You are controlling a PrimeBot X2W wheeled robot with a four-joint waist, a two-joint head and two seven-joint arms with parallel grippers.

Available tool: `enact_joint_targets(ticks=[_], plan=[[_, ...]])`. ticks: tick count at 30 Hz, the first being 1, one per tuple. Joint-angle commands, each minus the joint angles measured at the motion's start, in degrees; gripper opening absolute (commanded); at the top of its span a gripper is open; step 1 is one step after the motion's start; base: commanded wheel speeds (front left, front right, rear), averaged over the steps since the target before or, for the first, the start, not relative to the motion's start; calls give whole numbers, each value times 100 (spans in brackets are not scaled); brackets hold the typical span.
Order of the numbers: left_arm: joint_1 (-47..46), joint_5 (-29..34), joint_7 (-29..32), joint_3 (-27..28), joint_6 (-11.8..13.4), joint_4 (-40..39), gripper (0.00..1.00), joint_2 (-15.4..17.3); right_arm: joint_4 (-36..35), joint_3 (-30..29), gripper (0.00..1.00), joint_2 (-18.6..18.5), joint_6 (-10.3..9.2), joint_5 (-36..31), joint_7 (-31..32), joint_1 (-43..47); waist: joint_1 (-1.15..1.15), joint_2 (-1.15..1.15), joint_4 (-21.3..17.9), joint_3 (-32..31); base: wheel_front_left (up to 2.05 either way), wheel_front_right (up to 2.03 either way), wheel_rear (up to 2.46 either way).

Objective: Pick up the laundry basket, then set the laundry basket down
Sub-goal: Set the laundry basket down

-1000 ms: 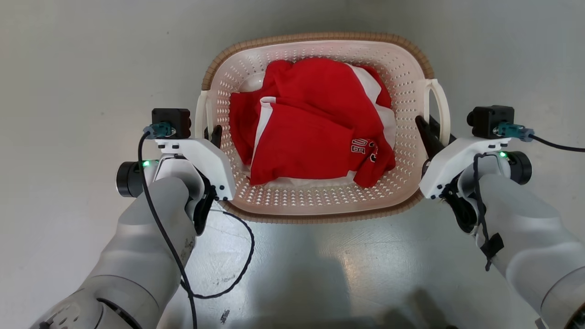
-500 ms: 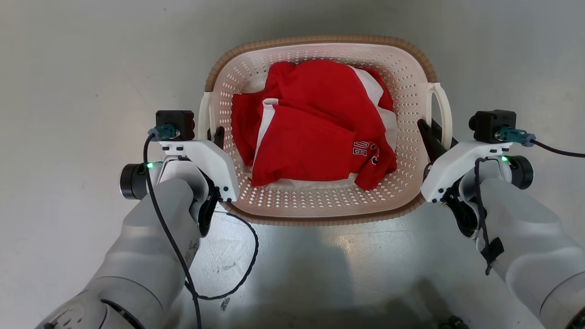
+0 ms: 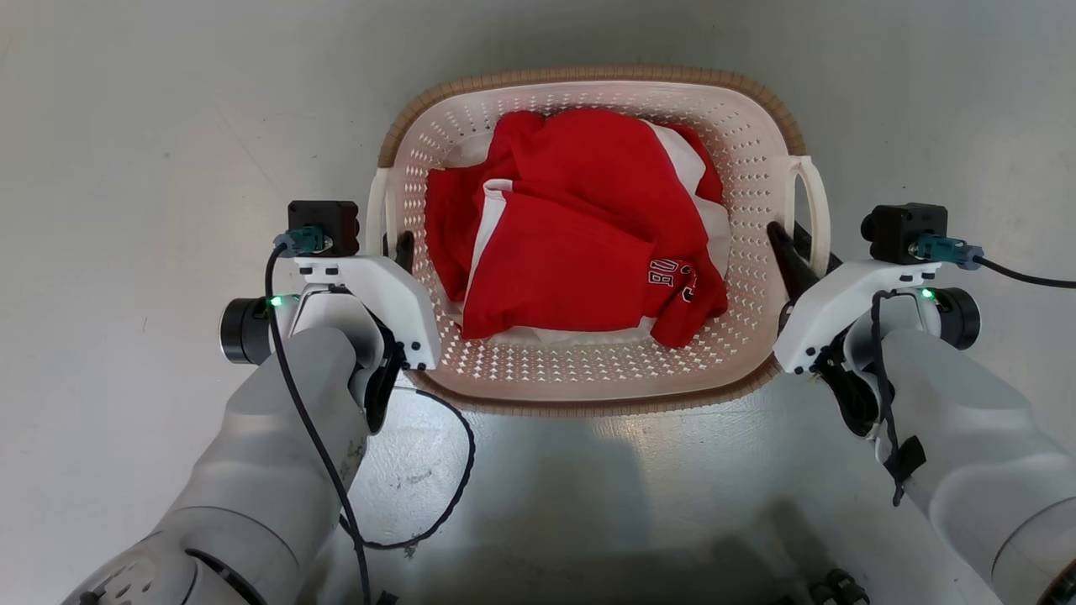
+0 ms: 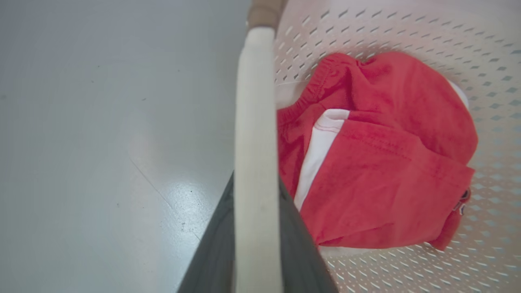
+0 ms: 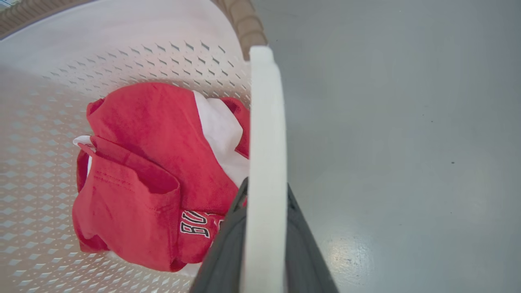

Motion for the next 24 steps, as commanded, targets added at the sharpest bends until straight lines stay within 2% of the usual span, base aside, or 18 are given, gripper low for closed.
enact_joint_targets(ticks=[1,2,7,16,24], plan=[[48,22,5,65,43,-13,90,125,12,76,93,1,43,78,-38,257,0,0,-6,-5,0,0,0],[50,4,3,80,44,-13,100,124,23,50,100,11,43,101,-38,254,0,0,-11,-7,0,0,0],[53,-25,22,84,-18,-13,100,120,93,4,100,49,43,124,-38,243,0,0,-26,-35,0,0,0],[80,112,25,-64,25,-13,100,147,50,-141,100,59,43,53,-38,274,0,0,-57,-191,0,0,0],[284,207,-82,28,-60,-51,100,257,-207,-812,100,-19,43,-275,-38,632,0,0,-146,-807,0,0,0]])
